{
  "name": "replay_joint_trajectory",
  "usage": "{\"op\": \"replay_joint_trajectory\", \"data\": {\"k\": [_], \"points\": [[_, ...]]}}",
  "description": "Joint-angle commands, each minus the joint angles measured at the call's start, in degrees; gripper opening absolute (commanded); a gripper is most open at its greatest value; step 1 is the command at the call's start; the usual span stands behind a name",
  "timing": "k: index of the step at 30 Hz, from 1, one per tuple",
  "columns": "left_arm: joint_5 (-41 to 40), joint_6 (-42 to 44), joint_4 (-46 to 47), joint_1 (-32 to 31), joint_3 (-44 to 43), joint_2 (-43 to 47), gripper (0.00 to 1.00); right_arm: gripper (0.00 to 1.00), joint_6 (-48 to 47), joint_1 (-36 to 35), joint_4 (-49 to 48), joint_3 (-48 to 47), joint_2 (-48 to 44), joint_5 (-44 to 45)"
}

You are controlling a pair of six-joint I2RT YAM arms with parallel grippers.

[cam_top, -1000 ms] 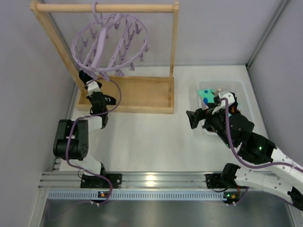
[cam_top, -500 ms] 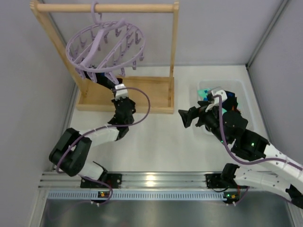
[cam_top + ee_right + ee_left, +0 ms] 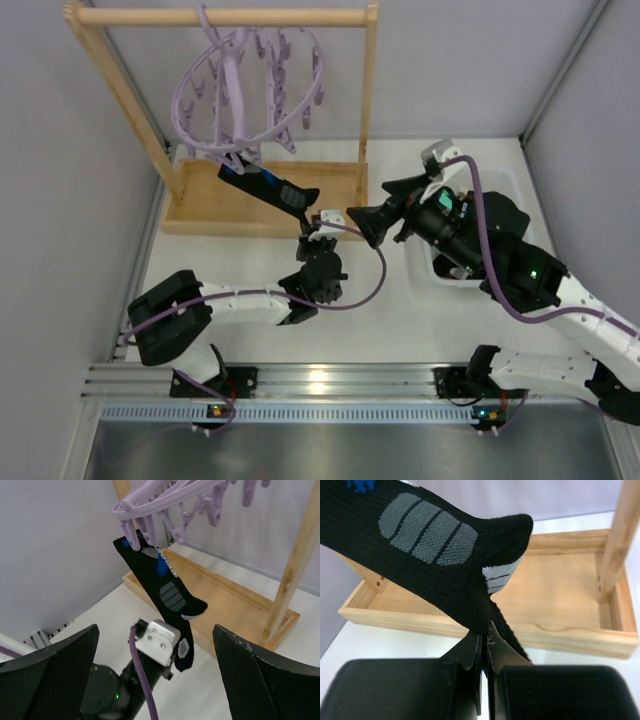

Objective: Remove the socks clipped to the hanger

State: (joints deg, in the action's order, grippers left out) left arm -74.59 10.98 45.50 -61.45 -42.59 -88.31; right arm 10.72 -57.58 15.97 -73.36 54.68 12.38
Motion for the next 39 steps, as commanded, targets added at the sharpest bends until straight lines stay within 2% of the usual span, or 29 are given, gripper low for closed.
{"op": "replay_joint_trajectory", "data": {"k": [1, 6, 11, 21, 24, 29, 33, 39], "points": [[-5.7, 5.4, 2.8, -3.8, -2.8, -2.3, 0.00, 0.90, 0.0, -0.2, 0.6, -5.2, 5.3, -4.4], [-11.1, 5.8, 2.8, -6.0, -2.2, -4.2, 0.00, 0.87, -2.4, -2.6, 4.2, -13.3, 12.8, -3.0], [-10.6, 5.1, 2.8, -6.7, -0.5, -3.1, 0.00, 0.85, -5.5, -7.4, 5.5, -19.2, 21.0, 5.0], [-9.1, 6.6, 2.8, -6.7, -3.0, -6.1, 0.00, 0.77, -14.9, -8.0, 12.1, -40.9, 38.1, 19.3], [-8.7, 6.6, 2.8, -6.8, -3.8, -7.1, 0.00, 0.71, -14.4, -4.7, 13.7, -44.4, 40.9, 16.1], [-8.3, 6.7, 2.8, -6.9, -4.7, -7.7, 0.00, 0.69, -15.3, -0.7, 16.7, -49.4, 45.1, 12.7], [-7.9, 6.8, 2.8, -7.1, -5.2, -8.2, 0.00, 0.64, -14.7, -0.2, 18.9, -53.6, 48.6, 11.9], [-8.1, 7.3, 2.8, -8.0, -6.2, -9.8, 0.00, 0.62, -14.8, -0.3, 18.9, -55.8, 52.5, 11.6]]}}
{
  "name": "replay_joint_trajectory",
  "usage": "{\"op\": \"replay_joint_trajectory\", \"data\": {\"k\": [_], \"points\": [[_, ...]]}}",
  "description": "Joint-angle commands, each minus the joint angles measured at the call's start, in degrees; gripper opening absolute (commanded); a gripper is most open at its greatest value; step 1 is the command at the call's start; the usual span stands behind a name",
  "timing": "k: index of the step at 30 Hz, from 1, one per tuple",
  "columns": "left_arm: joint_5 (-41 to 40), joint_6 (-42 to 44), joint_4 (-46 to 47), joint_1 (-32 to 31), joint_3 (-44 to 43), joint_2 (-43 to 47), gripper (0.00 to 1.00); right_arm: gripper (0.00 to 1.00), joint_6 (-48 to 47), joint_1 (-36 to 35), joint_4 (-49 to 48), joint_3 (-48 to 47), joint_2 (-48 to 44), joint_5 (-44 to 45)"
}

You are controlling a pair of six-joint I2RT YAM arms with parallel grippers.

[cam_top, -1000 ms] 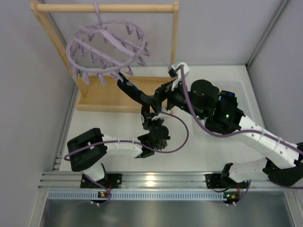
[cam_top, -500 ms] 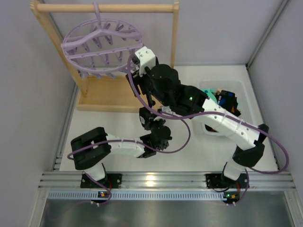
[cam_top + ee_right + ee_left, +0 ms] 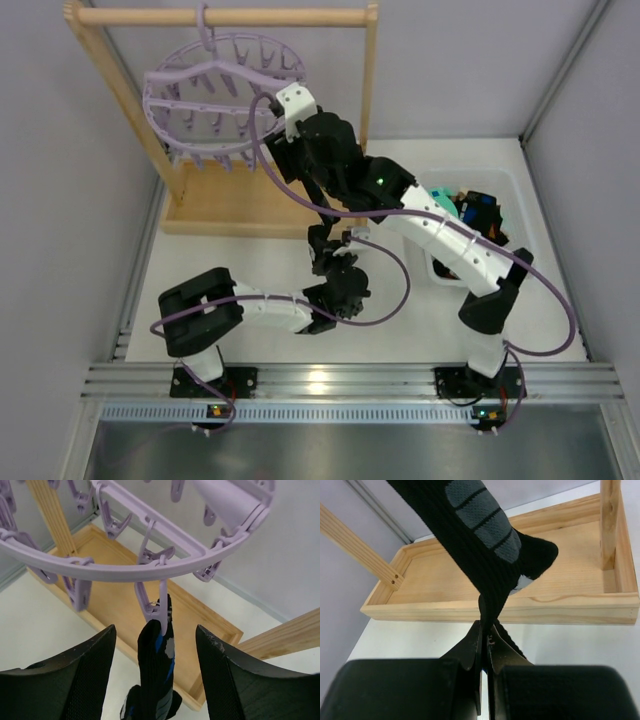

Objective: Remove the socks clipped to the hanger

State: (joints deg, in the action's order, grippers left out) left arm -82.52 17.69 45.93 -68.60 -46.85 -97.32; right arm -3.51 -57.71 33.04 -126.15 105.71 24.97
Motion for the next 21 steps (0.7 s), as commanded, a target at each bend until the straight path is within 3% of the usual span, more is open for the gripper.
{"op": "replay_joint_trajectory", "data": {"k": [1, 11, 21], "points": [[-0.2, 0.8, 2.4, -1.0, -1.9, -0.9, 0.00, 0.62, -0.7, -0.3, 2.1, -3.6, 2.4, -1.2], [-0.5, 0.5, 2.4, -1.4, -1.2, -0.9, 0.00, 0.61, -4.0, -1.4, 1.0, -7.6, 6.3, 2.1], [0.0, 0.4, 2.4, -1.6, -1.5, -0.8, 0.00, 0.60, -3.6, -2.4, -2.3, -8.9, 9.2, -0.1]]}}
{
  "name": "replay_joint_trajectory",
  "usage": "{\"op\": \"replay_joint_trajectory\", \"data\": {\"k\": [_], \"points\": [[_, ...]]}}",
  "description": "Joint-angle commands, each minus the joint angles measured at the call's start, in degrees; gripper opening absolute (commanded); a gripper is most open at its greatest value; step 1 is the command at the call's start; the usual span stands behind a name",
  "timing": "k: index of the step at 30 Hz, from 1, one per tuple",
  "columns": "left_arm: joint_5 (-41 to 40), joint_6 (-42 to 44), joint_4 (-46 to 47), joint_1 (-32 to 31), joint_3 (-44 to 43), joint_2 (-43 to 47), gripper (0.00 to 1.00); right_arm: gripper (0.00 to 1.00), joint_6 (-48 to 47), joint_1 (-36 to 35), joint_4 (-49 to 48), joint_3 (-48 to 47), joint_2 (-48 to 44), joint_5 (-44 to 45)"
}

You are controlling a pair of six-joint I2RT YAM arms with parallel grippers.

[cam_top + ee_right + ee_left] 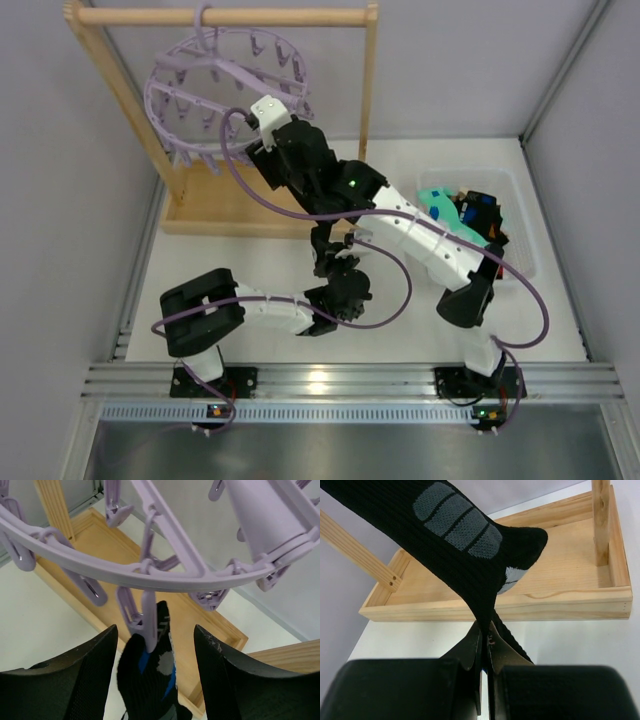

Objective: Remove the socks clipped to the hanger

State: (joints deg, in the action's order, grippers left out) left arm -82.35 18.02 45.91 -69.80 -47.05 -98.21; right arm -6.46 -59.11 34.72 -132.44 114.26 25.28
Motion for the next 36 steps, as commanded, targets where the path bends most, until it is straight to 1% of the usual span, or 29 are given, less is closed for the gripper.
{"op": "replay_joint_trajectory", "data": {"k": [1, 8, 12, 15, 17, 20, 21, 23, 24, 25, 27, 35, 36], "points": [[-0.2, 0.1, 2.4, -0.4, -1.3, 0.2, 0.00, 0.60, -0.7, -1.0, -4.3, -2.6, 0.9, -0.1], [-0.2, -0.1, 2.4, -0.8, -1.0, 0.4, 0.00, 0.60, -2.9, -1.1, -8.2, -2.6, 1.4, 0.8], [-0.5, -0.1, 2.4, -1.5, -1.2, 0.3, 0.00, 0.61, -6.5, -0.7, -11.5, -2.6, 3.4, 6.4], [-0.5, -0.1, 2.4, -1.6, -1.0, 0.2, 0.00, 0.60, -7.4, 0.1, -12.7, -2.6, 4.4, 7.6], [-0.6, -0.1, 2.4, -1.7, -0.9, 0.3, 0.00, 0.58, -8.0, 0.4, -13.8, -1.9, 4.5, 7.9], [-0.6, -0.3, 2.4, -1.7, -0.7, 0.7, 0.00, 0.51, -8.4, 0.3, -15.4, -0.9, 4.0, 8.0], [-0.5, -0.4, 2.4, -1.7, -0.6, 0.7, 0.00, 0.47, -8.6, 0.3, -16.1, -0.9, 3.9, 7.9], [-0.4, -0.4, 2.4, -1.7, -0.5, 0.9, 0.00, 0.43, -8.8, 0.3, -16.5, -0.9, 3.8, 7.9], [-0.5, -0.5, 2.4, -1.8, -0.4, 0.9, 0.00, 0.35, -8.9, 0.2, -16.8, -0.9, 3.5, 8.1], [-0.4, -0.5, 2.4, -1.8, -0.2, 0.8, 0.00, 0.29, -9.1, 0.2, -17.2, -0.9, 3.4, 8.0], [-0.5, -1.0, 2.3, -1.9, -0.1, 0.7, 0.00, 0.22, -9.1, 0.1, -17.3, -0.9, 3.0, 8.0], [0.0, -2.5, 2.2, -2.8, 2.1, 0.5, 0.00, 0.15, -8.4, -0.3, -18.1, 1.0, 1.6, 7.8], [0.0, -3.1, 2.1, -3.1, 2.6, 0.5, 0.00, 0.05, -8.2, -0.3, -18.1, 1.0, 1.4, 7.7]]}}
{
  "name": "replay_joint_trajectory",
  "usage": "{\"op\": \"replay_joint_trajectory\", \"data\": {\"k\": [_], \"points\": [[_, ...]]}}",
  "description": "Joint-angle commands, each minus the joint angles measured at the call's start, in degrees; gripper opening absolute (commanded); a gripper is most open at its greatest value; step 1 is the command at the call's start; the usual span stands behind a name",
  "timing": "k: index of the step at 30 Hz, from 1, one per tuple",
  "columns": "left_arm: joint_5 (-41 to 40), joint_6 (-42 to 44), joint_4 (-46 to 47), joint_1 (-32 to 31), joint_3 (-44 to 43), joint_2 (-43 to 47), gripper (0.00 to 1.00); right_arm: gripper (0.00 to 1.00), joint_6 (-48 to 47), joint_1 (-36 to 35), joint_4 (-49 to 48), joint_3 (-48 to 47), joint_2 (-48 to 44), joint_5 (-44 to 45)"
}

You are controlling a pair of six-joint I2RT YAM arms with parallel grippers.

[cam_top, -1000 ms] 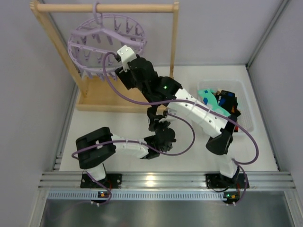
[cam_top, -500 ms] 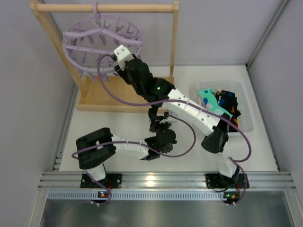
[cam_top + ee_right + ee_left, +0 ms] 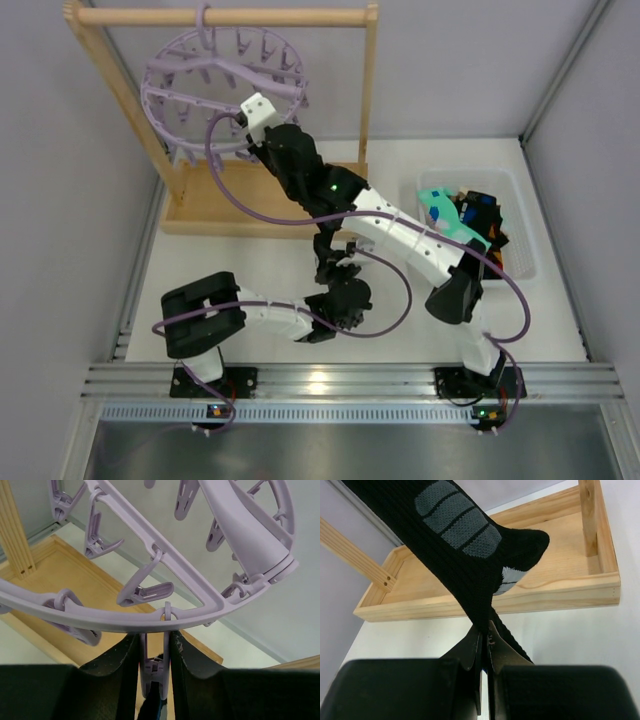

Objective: Remove the socks clipped to the hanger

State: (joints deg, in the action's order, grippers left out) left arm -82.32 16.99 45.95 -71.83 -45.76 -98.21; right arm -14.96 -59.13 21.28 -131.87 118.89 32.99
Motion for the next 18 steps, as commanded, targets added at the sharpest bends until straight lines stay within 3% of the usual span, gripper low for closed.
{"op": "replay_joint_trajectory", "data": {"k": [1, 9, 10, 11, 14, 18], "points": [[0.0, -2.2, 2.0, -1.2, 2.0, 0.5, 0.00, 0.03, 0.5, -0.3, -4.7, 0.4, -3.2, -0.1], [-0.3, -6.3, 1.9, -1.7, 6.0, 1.3, 0.00, 0.04, 1.8, -0.5, -5.2, 1.9, -5.2, -1.5], [-0.1, -6.4, 1.9, -2.0, 6.6, 1.9, 0.00, 0.09, 2.2, -0.5, -5.1, 2.1, -5.2, -1.5], [0.2, -6.4, 1.9, -2.3, 6.8, 2.5, 0.00, 0.40, 2.3, -0.5, -4.8, 2.4, -5.4, -1.5], [2.3, -5.1, 1.9, -4.4, 6.9, 5.7, 0.00, 0.50, 3.5, -0.5, -3.5, 4.3, -6.4, -1.4], [6.8, -4.6, 1.9, -9.3, 7.9, 12.1, 0.00, 0.64, 6.2, -0.5, -3.8, 12.8, -14.9, -2.6]]}}
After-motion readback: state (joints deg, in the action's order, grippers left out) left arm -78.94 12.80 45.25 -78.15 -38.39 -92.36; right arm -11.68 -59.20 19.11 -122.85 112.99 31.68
